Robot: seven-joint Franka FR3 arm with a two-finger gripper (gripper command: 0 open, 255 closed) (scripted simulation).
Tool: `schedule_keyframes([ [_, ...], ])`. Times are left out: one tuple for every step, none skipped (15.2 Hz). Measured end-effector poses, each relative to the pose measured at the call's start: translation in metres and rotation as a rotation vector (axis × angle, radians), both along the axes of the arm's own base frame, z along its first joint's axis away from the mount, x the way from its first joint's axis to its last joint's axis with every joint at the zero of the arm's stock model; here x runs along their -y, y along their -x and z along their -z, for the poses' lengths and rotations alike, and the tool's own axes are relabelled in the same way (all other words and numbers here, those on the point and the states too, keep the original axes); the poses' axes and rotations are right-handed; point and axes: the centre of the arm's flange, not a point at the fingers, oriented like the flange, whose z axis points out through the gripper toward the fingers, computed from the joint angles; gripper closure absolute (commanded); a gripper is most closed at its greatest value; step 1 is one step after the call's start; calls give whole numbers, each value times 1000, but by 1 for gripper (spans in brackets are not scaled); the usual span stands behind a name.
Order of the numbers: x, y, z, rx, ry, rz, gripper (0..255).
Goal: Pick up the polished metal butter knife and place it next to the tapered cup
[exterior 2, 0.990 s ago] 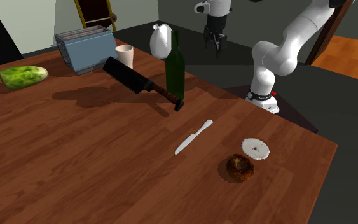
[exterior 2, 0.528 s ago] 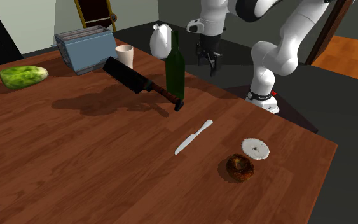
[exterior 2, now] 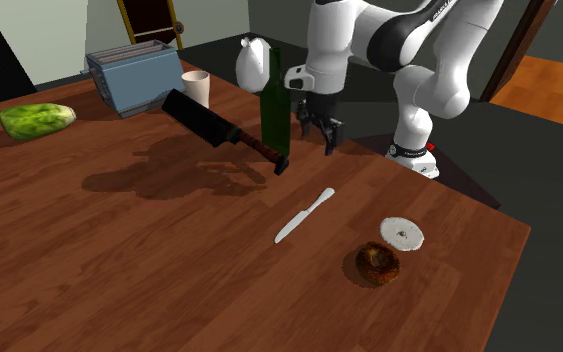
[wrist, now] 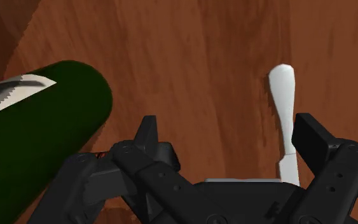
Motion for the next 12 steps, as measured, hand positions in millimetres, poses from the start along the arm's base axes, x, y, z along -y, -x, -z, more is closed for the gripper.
schedule_keyframes([
  [-10, -6, 6, 2, -1, -17, 0],
  [-23, -9, 14, 3, -2, -34, 0],
  [-31, -13, 18, 4, -2, -51, 0],
  [-37, -18, 25, 6, -3, -68, 0],
  [-47, -21, 30, 7, -4, -84, 0],
  [-60, -27, 38, 9, -5, -101, 0],
  [-70, -30, 46, 10, -6, -118, 0],
  [-81, -33, 52, 12, -6, -135, 0],
  [-90, -36, 56, 13, -7, -152, 0],
  [-103, -41, 62, 15, -8, -168, 0],
  [-107, -41, 68, 15, -9, -176, 0],
  [-110, -42, 73, 16, -10, -181, 0],
])
